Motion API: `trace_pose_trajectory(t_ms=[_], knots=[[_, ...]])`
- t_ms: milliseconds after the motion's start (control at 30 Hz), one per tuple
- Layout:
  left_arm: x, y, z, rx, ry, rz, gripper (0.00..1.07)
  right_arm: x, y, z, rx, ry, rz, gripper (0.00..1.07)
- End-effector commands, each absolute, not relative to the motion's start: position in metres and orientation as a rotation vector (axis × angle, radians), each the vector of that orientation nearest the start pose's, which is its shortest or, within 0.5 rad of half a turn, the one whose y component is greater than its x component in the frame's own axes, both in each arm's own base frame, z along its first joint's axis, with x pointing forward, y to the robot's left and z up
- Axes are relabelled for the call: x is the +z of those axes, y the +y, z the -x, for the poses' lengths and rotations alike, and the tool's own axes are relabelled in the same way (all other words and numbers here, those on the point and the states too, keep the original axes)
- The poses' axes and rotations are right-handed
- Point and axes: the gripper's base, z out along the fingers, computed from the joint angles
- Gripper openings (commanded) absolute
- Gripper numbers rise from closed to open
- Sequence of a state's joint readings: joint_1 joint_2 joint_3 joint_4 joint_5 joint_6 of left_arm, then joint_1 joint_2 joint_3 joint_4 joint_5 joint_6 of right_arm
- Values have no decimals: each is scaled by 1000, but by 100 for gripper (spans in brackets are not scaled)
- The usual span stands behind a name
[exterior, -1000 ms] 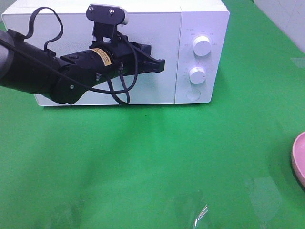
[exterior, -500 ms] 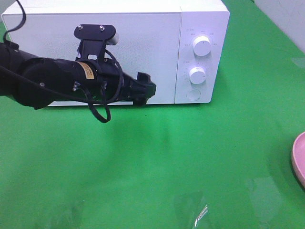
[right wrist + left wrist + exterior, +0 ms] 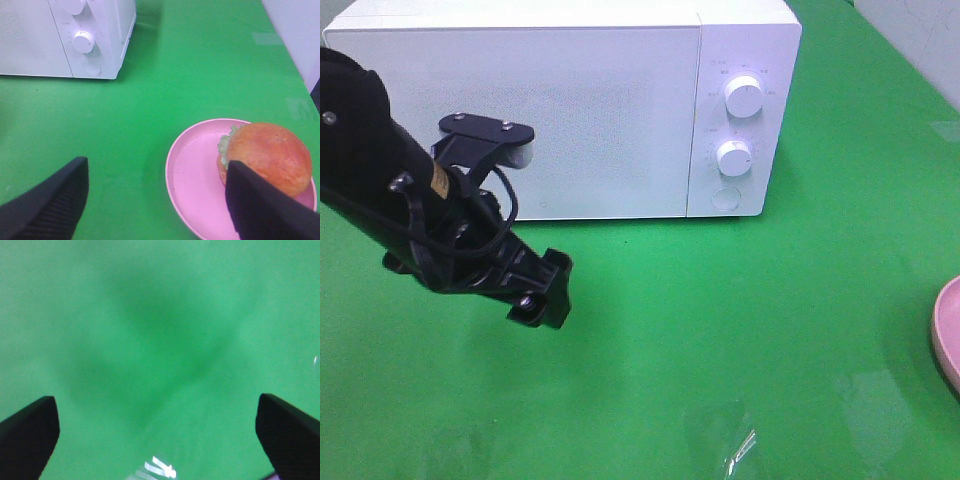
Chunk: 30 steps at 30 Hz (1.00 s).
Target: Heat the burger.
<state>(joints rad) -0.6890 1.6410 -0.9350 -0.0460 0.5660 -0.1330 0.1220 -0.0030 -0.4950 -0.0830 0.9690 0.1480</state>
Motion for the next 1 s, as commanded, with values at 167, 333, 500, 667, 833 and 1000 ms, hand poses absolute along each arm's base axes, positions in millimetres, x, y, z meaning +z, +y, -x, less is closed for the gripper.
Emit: trace_pose_trajectory(t_ms=[167, 333, 500, 667, 833, 1000], knots=[[215, -167, -215, -167, 2894, -710, 101, 284, -7, 4, 85, 1919, -31, 73], [231, -123, -228, -208, 2954, -517, 101, 284, -7, 4, 85, 1919, -31, 73], [253, -62, -235, -292, 2946, -249, 101, 284, -7, 4, 85, 1919, -31, 73], [263, -32, -229, -277, 2952, -113, 101, 284, -7, 4, 85, 1919, -31, 73], [276, -2, -199, -241, 2871, 91, 101, 284, -7, 4, 85, 1919, -31, 73], [282, -1, -155, -174, 2720, 108, 101, 284, -7, 4, 85, 1919, -31, 73]])
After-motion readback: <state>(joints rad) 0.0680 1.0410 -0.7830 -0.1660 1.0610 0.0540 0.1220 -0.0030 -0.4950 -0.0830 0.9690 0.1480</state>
